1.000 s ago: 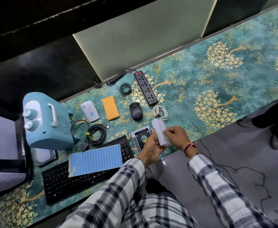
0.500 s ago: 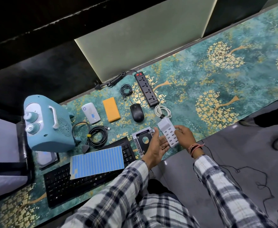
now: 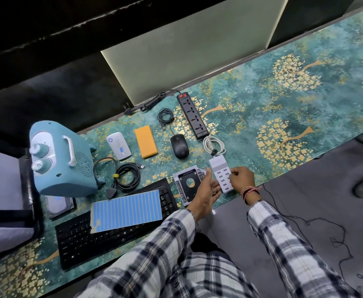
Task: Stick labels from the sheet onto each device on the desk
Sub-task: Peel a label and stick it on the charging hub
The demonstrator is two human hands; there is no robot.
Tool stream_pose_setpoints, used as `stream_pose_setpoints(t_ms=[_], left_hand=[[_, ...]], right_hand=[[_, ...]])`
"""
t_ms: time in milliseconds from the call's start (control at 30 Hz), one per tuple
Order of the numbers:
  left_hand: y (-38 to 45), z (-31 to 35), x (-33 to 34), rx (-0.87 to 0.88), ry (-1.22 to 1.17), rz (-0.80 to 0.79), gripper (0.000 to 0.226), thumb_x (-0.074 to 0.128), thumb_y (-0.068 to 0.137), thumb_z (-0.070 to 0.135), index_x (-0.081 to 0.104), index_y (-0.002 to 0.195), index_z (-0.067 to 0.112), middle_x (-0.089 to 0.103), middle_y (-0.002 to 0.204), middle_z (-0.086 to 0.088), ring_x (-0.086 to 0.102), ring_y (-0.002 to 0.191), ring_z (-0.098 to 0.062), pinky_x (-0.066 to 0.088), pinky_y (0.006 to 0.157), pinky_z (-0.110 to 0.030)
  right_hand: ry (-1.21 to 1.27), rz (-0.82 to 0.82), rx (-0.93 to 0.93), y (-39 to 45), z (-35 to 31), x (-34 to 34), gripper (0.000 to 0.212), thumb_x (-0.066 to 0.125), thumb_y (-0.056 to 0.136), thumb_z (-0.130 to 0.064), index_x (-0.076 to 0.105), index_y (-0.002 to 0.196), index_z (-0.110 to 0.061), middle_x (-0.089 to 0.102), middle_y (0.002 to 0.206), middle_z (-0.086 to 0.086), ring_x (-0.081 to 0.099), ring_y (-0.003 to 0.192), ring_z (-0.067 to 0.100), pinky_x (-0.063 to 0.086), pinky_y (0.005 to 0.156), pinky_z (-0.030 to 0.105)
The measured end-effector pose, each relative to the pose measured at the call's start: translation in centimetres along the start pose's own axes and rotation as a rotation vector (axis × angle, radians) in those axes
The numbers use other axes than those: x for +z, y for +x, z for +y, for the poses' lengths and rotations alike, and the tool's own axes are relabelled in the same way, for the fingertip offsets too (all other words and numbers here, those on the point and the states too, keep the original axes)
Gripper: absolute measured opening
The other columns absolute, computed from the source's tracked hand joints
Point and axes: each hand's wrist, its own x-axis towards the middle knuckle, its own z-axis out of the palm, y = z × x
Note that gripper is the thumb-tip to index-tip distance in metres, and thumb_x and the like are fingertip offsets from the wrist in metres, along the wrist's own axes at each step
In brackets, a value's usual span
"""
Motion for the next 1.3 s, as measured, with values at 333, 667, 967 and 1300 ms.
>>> stream_pose_setpoints(t_ms=[333,667,967,1300], left_hand=[[-0.3,0.7,-2.7,0.021,-0.068,0.064,0.08,0.036,0.1,0.065,0.052,0.136,-0.004,0.062,0.135,-0.019,0.062,0.122,-0.028,0.05,0.107,-0.041],[-4.0,2.3,-15.4,0.206,-0.297,0.604,0.047,0.047,0.106,0.039,0.067,0.099,-0.003,0.073,0.089,-0.016,0.066,0.066,-0.024,0.055,0.057,-0.032],[-10.6,-3.1,-30.0,0.145,-0.38,1.175,0.015,0.06,0.086,0.007,0.057,0.072,0.009,0.052,0.072,-0.009,0.039,0.062,-0.019,0.036,0.052,-0.027],[-11.3,-6.3,-33.6,0.062,-0.101,1.139,0.01,0.069,0.077,0.011,0.067,0.087,0.008,0.064,0.109,-0.021,0.055,0.07,-0.022,0.056,0.058,-0.038]], right_hand=[[-0.095,0.157,-0.136,-0.9,-3.4,2.6,0.021,0.058,0.084,-0.008,0.073,0.096,-0.002,0.07,0.092,0.021,0.062,0.089,0.039,0.053,0.08,0.042],[-0.033,-0.212,-0.461,-5.7,-14.3,10.9,0.018,0.058,0.088,-0.008,0.075,0.093,-0.005,0.074,0.092,0.013,0.066,0.085,0.028,0.051,0.078,0.033],[-0.171,-0.499,-0.696,-10.5,-19.4,18.1,0.021,0.053,0.093,-0.012,0.073,0.091,-0.005,0.071,0.086,0.011,0.062,0.076,0.025,0.055,0.076,0.045],[-0.448,-0.662,-0.785,-13.6,-21.3,23.2,0.038,0.054,0.094,-0.021,0.063,0.129,-0.011,0.062,0.133,0.009,0.055,0.122,0.032,0.046,0.103,0.047]])
